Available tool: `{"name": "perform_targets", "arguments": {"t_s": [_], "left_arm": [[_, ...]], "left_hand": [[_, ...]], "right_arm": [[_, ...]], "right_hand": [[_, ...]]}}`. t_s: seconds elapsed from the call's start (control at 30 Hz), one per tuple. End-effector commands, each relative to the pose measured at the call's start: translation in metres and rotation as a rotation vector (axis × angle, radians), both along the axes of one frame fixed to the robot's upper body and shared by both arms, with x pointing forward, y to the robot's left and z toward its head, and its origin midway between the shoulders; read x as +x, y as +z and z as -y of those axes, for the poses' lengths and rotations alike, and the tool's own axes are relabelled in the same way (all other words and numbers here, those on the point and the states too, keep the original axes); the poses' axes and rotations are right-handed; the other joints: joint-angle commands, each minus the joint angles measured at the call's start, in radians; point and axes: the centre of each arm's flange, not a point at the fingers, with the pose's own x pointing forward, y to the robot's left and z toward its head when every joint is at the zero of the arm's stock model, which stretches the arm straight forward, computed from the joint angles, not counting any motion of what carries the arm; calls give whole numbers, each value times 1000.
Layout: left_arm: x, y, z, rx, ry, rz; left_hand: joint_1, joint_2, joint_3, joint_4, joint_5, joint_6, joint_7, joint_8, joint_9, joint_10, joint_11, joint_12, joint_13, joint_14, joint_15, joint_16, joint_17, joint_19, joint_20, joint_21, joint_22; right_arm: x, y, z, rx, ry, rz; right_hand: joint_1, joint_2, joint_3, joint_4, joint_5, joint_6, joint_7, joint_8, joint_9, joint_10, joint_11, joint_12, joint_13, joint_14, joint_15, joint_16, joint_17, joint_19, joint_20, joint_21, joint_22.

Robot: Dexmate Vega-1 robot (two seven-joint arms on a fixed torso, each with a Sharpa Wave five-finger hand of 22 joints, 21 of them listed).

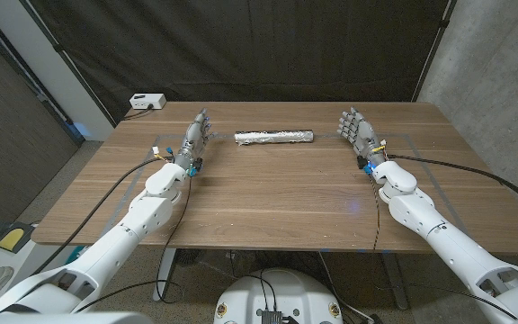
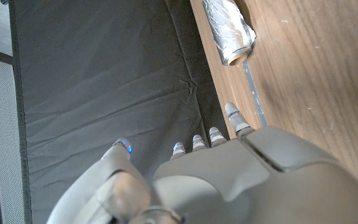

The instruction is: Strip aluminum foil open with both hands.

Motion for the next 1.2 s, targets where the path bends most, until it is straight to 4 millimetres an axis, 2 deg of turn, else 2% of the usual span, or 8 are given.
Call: {"name": "perform_targets", "arguments": {"t_s": [0.03,0.13,0.2,0.37,0.6,1.2], "left_arm": [[-3,9,-1,79,54,-6],[-4,15,-2,111,86,-17],[-5,20,-3,140,110,-21],[-7,34,-5,214,153,-20],[-8,57,-2,332,199,20],[-11,118,21,669,281,90]], "left_hand": [[35,-8,7,-25,3,-230,6,7,4,-206,4,10,3,-141,4,6,5,-211,0,9,4],[91,-6,24,-61,-2,-219,18,16,6,-184,13,18,5,-119,0,12,4,-187,-5,9,5],[141,11,46,-89,-8,-196,25,27,7,-158,9,26,7,-89,-3,19,5,-179,-6,5,6],[189,26,67,-117,-18,-161,33,39,8,-137,11,31,8,-67,-7,23,6,-179,-7,-1,8],[207,27,72,-128,-23,-147,40,42,8,-122,14,34,8,-57,-8,24,8,-178,-4,-3,9],[220,22,72,-138,-30,-152,39,36,9,-130,13,28,9,-49,-8,24,11,-184,-1,-10,10]], "right_arm": [[0,-2,0,-1,8,-7],[0,-3,0,-1,12,-8],[0,-4,0,0,13,-9],[0,-4,0,0,15,-7],[-2,-5,0,0,22,3],[-2,-4,-4,4,44,33]], "right_hand": [[6,2,7,1,7,10,2,8,4,18,2,9,2,15,2,6,4,0,10,3,4],[4,3,7,1,7,11,1,8,4,23,3,12,2,19,4,8,4,0,12,2,4],[3,3,7,2,7,11,0,9,4,24,4,12,2,25,5,9,4,1,15,2,4],[1,4,6,3,7,15,0,10,4,30,4,14,2,33,5,12,5,3,18,1,4],[-1,5,7,3,7,19,0,11,4,37,7,16,2,39,8,13,5,5,23,0,4],[-4,6,7,2,8,24,0,12,4,43,8,18,2,47,10,12,5,8,25,-3,5]]}}
